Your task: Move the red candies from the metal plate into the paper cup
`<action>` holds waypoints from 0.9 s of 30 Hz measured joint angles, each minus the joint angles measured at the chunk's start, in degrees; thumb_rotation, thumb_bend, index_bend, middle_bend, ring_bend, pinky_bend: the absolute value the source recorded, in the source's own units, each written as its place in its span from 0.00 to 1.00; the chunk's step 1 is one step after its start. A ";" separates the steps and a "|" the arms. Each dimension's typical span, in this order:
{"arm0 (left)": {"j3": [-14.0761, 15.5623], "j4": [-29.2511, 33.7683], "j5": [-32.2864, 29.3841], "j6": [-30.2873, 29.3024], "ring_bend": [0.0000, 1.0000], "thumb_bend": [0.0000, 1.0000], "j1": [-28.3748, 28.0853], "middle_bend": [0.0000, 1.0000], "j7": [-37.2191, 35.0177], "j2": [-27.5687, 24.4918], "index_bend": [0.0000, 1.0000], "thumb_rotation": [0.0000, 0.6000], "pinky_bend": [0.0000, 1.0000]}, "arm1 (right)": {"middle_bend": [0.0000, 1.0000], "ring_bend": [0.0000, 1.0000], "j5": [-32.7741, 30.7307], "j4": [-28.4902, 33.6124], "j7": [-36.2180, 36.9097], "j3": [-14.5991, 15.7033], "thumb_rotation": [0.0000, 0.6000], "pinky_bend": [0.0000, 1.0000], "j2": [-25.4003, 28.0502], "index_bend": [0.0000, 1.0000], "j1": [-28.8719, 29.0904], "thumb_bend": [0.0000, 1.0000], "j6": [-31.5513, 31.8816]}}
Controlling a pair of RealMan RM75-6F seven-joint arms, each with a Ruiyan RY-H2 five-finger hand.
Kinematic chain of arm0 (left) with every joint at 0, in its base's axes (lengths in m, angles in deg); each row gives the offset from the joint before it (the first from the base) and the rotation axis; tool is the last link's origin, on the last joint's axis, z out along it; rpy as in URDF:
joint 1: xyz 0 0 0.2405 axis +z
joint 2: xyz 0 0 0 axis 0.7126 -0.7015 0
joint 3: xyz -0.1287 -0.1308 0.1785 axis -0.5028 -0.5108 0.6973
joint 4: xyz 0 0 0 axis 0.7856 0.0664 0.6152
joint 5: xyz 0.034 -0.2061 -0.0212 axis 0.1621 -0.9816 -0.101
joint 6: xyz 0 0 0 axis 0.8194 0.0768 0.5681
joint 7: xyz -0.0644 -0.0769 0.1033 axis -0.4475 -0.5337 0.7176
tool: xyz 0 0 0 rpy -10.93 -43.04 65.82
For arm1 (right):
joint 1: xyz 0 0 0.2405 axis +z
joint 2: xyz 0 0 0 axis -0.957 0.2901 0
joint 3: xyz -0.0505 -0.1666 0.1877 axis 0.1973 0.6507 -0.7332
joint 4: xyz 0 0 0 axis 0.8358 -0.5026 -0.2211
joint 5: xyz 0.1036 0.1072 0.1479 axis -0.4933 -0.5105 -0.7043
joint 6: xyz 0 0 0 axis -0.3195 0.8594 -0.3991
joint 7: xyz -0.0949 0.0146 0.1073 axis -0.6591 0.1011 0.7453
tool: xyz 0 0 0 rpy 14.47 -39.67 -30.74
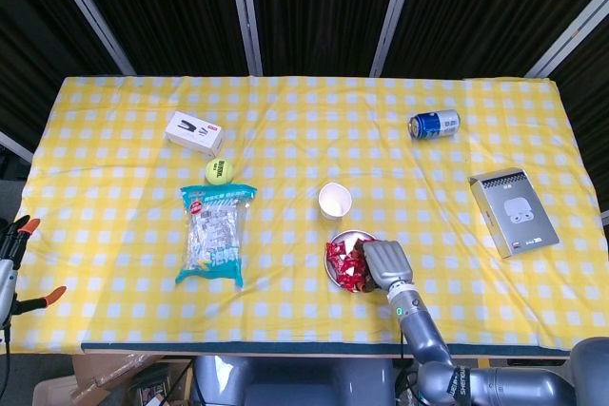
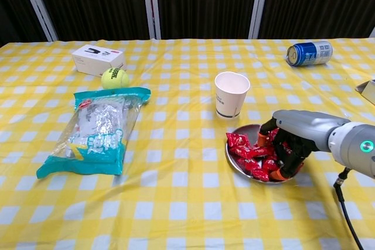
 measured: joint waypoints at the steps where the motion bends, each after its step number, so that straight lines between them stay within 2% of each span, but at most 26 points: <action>1: 0.03 -0.04 0.08 -0.01 0.00 0.01 0.00 0.00 -0.06 0.00 0.00 1.00 0.00 | 0.73 0.83 0.09 -0.17 0.20 0.04 1.00 1.00 -0.11 0.60 0.05 0.39 0.02; 4: 0.13 -0.36 0.17 -0.07 0.00 0.01 0.06 0.00 -0.30 0.04 0.00 1.00 0.00 | 0.74 0.84 0.65 -0.57 1.00 0.03 1.00 1.00 -0.47 0.64 0.11 0.49 0.12; 9: 0.21 -0.62 0.34 -0.16 0.00 0.01 0.09 0.00 -0.48 0.12 0.00 1.00 0.00 | 0.74 0.84 1.66 -1.59 2.87 -0.51 1.00 1.00 -1.26 0.65 0.21 0.55 0.14; 17: 0.18 -0.41 0.28 -0.12 0.00 0.01 0.01 0.00 -0.50 0.10 0.00 1.00 0.00 | 0.75 0.84 3.55 -2.62 5.19 -1.97 1.00 1.00 -2.15 0.65 0.78 0.56 0.38; 27: 0.15 0.18 -0.05 0.22 0.00 0.01 -0.11 0.00 -0.61 -0.20 0.00 1.00 0.00 | 0.75 0.84 4.46 1.82 4.11 -4.94 1.00 1.00 1.32 0.65 2.13 0.56 2.40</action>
